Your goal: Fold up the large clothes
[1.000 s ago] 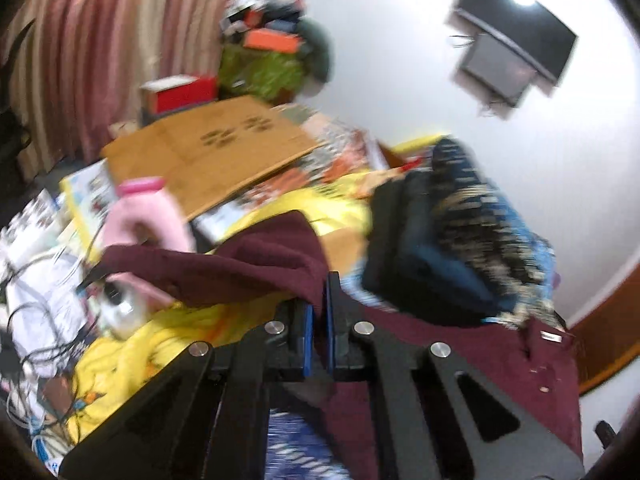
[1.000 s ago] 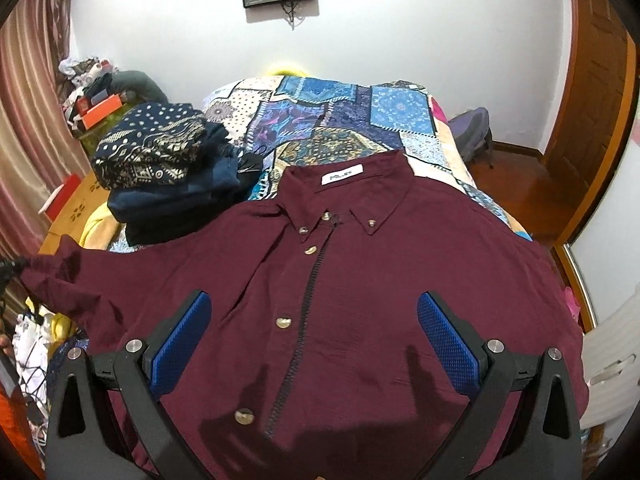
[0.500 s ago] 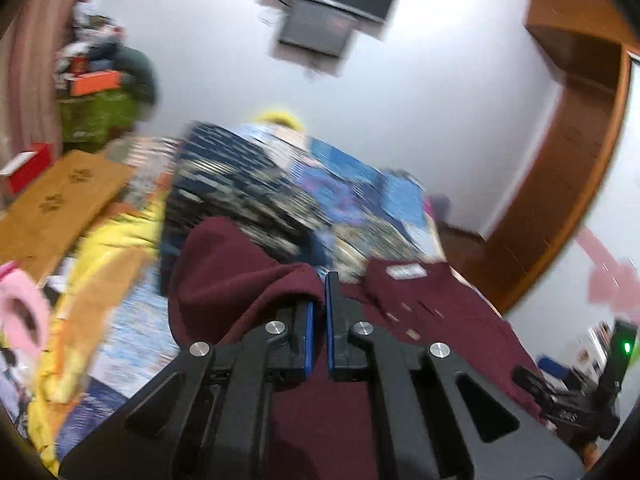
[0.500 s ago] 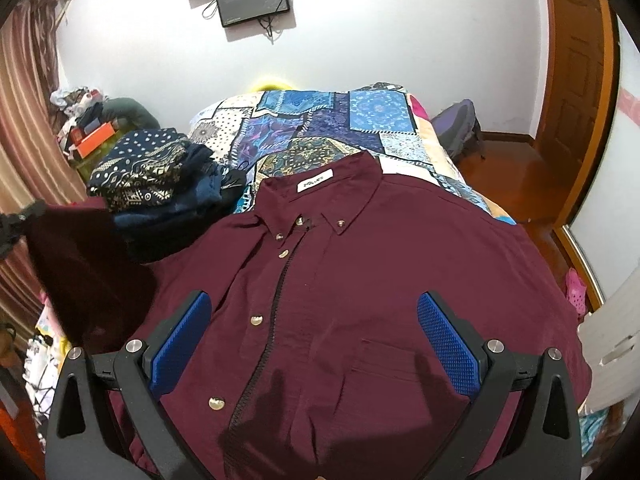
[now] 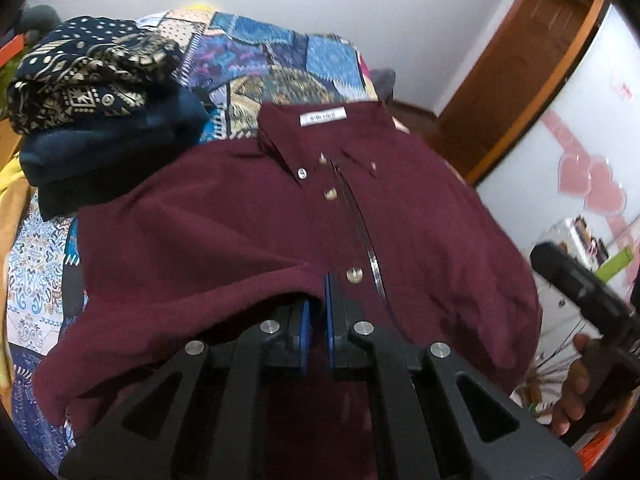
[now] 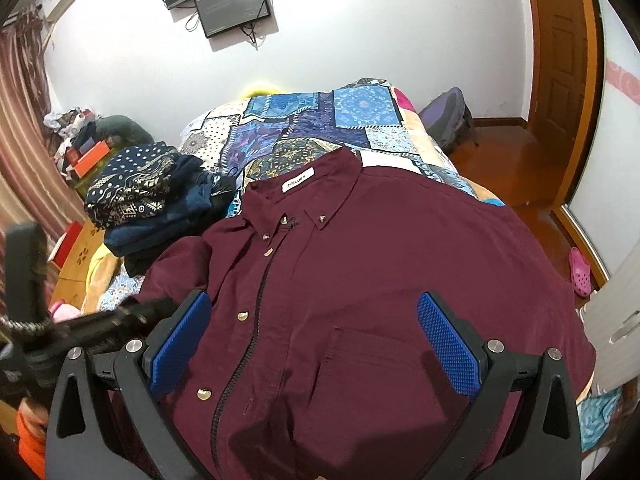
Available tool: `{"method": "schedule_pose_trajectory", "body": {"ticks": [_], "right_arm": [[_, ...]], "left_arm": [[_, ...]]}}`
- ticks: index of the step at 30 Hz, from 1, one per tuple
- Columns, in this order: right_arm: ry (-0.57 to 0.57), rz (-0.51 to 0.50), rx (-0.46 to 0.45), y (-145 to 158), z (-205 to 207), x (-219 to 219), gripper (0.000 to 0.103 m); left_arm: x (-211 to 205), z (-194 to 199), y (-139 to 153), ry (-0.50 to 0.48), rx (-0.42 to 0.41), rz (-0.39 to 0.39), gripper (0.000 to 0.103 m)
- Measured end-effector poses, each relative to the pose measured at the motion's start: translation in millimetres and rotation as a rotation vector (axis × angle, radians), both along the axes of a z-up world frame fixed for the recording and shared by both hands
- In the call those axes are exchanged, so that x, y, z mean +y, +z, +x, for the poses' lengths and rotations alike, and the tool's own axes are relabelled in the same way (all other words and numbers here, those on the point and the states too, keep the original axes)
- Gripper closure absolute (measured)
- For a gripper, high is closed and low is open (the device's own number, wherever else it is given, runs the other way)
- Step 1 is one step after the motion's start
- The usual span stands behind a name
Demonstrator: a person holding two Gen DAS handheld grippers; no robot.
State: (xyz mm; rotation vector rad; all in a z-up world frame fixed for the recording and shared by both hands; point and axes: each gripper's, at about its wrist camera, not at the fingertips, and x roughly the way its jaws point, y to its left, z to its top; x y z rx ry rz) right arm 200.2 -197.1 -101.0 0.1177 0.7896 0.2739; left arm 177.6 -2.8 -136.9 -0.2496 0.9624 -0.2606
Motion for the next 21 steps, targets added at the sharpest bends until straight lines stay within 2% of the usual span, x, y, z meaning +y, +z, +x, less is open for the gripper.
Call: {"method": "schedule_pose_trajectory", "body": {"ticks": [2, 5, 7, 9, 17, 21], "right_arm": [[0.001, -0.003, -0.001, 1.1, -0.1, 1.2, 0.001], [0.012, -0.016, -0.013, 4.1, -0.6, 5.7, 0.001], [0.022, -0.031, -0.025, 6.5, -1.0, 9.1, 0.001], [0.034, -0.045, -0.041, 10.0, -1.3, 13.9, 0.001], [0.128, -0.096, -0.114, 29.2, -0.5, 54.0, 0.001], [0.184, -0.130, -0.140, 34.1, 1.8, 80.2, 0.001]], "left_arm": [[-1.4, -3.5, 3.8, -0.014, -0.001, 0.026, 0.095], [6.2, -9.6, 19.4, -0.007, -0.052, 0.070, 0.081], [17.5, -13.6, 32.0, 0.014, -0.095, 0.077, 0.059], [32.7, -19.8, 46.2, 0.053, -0.141, 0.078, 0.049], [116.0, -34.5, 80.2, 0.243, -0.249, 0.090, 0.041], [160.7, -42.6, 84.7, 0.343, -0.269, 0.148, 0.040]]}}
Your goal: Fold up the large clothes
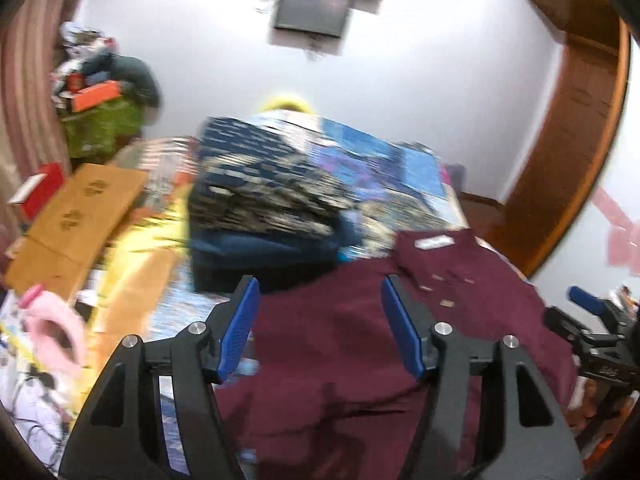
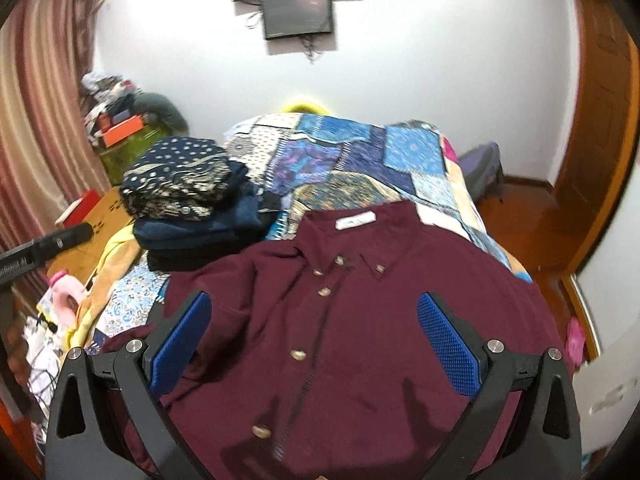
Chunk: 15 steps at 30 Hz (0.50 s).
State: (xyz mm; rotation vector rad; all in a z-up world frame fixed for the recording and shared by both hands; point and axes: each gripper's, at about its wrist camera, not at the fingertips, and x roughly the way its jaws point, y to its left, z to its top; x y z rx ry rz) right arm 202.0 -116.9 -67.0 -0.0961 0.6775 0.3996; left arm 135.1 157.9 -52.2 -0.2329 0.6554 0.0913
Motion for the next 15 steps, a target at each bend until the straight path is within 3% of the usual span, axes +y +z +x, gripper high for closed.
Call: {"method": "schedule_pose_trajectory", "body": {"ticks": [8, 15], "right_arm": [[0.187, -0.078, 0.021, -8.2, 4.0, 68.9, 0.001], [0.400, -0.254, 0.076, -38.7, -2.2, 147.9, 0.001]], "left_arm": [[74.1, -25.9, -20.5, 0.162, 0.023, 0.023, 0.040], [105.9, -42.4, -59.2, 0.208, 0.096, -0.020, 0.040]]}}
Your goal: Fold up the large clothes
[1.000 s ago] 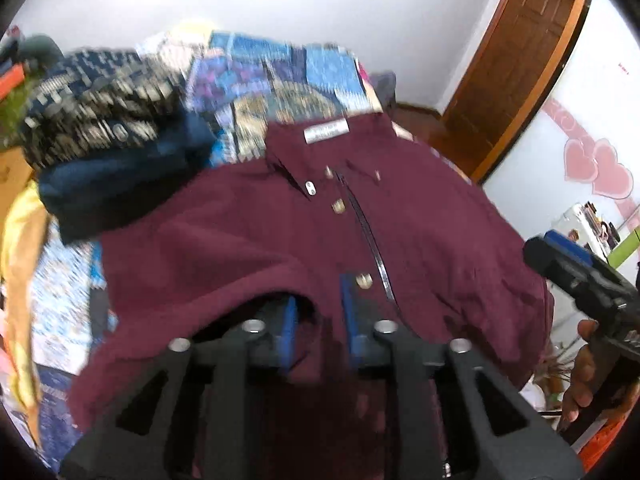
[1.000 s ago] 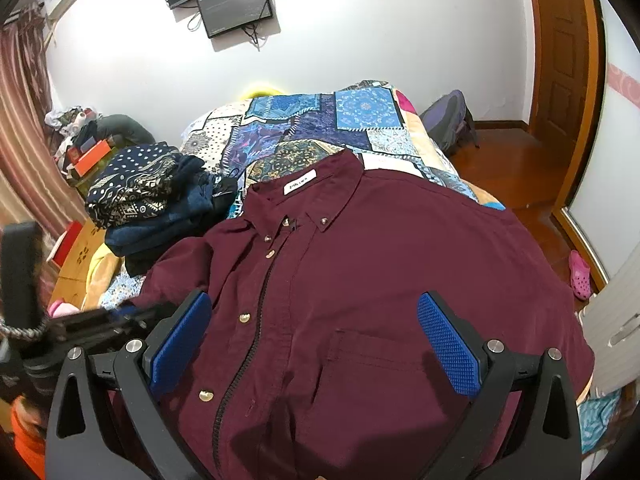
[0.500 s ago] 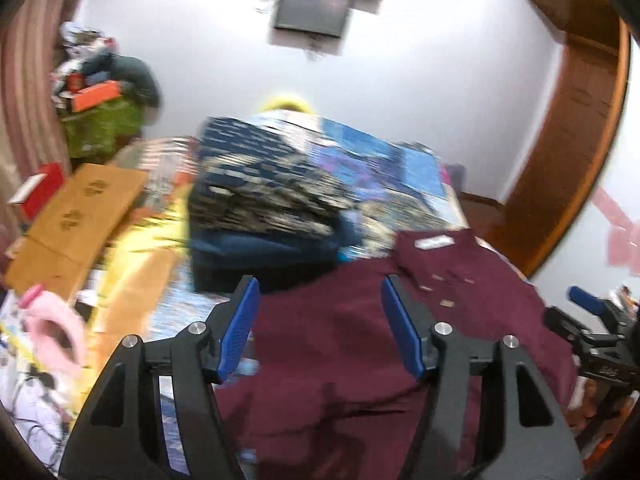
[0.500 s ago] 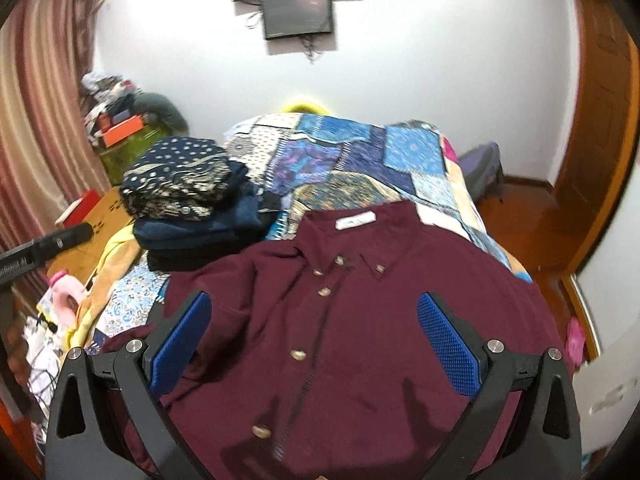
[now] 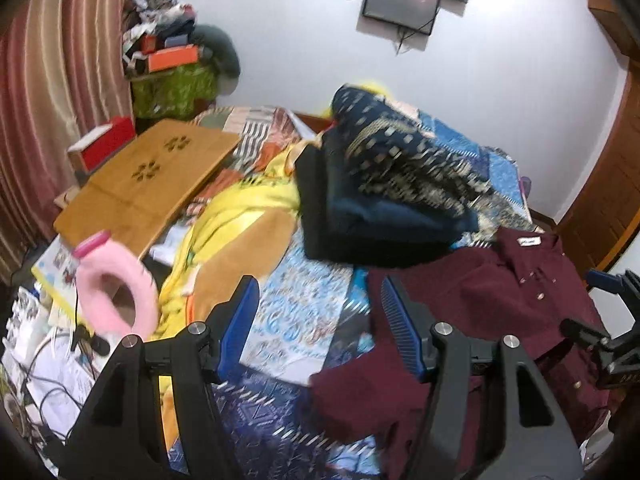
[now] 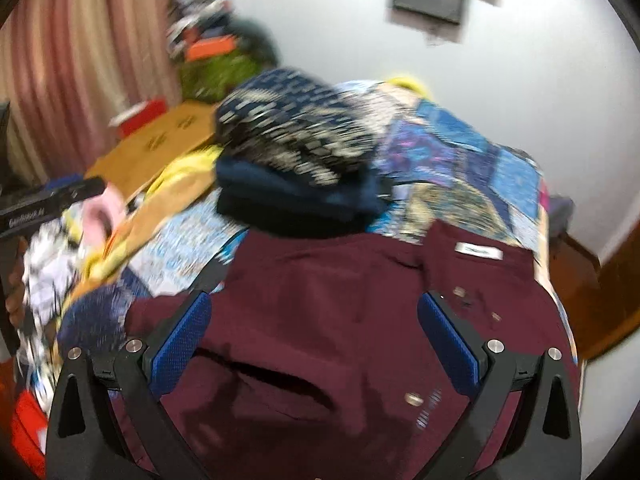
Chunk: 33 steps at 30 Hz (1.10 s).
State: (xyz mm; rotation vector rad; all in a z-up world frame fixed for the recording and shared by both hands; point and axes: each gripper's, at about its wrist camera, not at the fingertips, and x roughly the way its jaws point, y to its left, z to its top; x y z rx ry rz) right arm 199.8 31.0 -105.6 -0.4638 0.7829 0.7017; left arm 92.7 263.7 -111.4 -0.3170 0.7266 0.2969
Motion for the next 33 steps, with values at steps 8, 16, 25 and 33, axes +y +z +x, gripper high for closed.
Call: {"method": "schedule_pose_trajectory", "body": {"ticks": [8, 16, 25, 33], "right_arm": [[0.240, -0.213, 0.043, -47.2, -22.1, 67.4, 0.002], [0.281, -0.332, 0.186, -93.4, -9.3, 86.6, 0.006], [0.201, -0.267, 0.303, -99.7, 10.6, 71.9, 0.080], [0.130, -0.119, 0.351, -73.0, 29.0, 50.1, 0.091]], "left_arm": [[10.0, -10.3, -31.3, 0.012, 0.061, -0.028, 0.040], [15.8, -17.6, -52.5, 0.018, 0.105, -0.061, 0.040], [8.1, -12.4, -61.5, 0.001, 0.139, -0.071, 0.040], [-11.3, -6.9, -53.5, -0.043, 0.145, -0.042, 0.040]]}}
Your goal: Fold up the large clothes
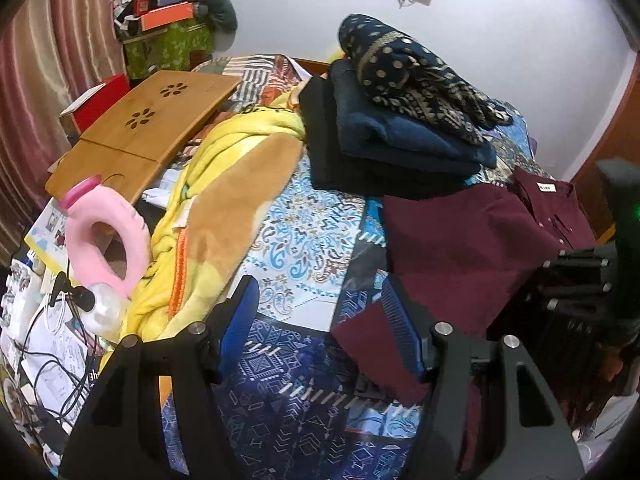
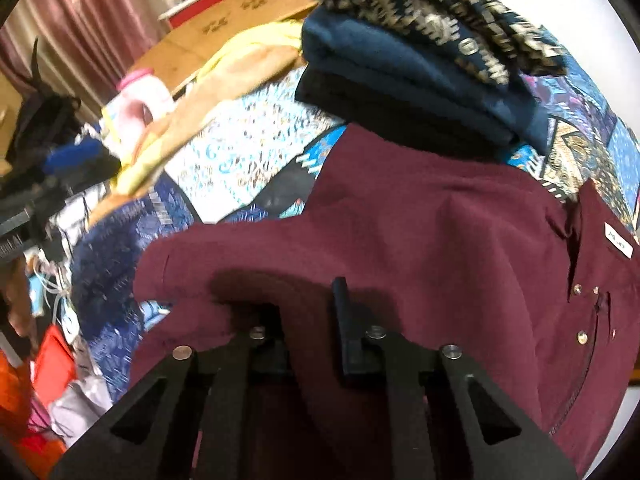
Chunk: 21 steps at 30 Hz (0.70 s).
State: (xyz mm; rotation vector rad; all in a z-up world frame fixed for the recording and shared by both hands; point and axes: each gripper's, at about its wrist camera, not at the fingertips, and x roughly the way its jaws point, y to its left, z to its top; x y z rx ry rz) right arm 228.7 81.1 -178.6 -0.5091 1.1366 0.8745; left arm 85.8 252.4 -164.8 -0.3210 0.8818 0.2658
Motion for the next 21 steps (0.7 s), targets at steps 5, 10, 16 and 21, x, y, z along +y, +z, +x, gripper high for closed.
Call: {"method": "schedule_pose_trajectory", "body": {"ticks": [5, 10, 16, 21], "right_arm": [[-0.063, 0.098, 0.019, 22.4, 10.1, -18.6, 0.092], [-0.077, 0.114, 0.031, 28.2, 15.9, -35.0, 0.091], [-0.043, 0.060, 0.073, 10.3, 13.0, -47.7, 0.091], [-0.022, 0.052, 0.073, 9.1, 9.1, -50.4, 0.089]], "left_arm": [[-17.2, 5.6, 5.3, -0.036, 0.006, 0.027, 0.040], [-36.5, 10.8, 11.3, -0.077, 0.005, 0.043, 0.040], [-49.4, 12.3, 8.4, -0.074, 0.023, 0.049, 0.039], [-55.8, 10.1, 8.3, -0.076, 0.036, 0.039, 0.038]]}}
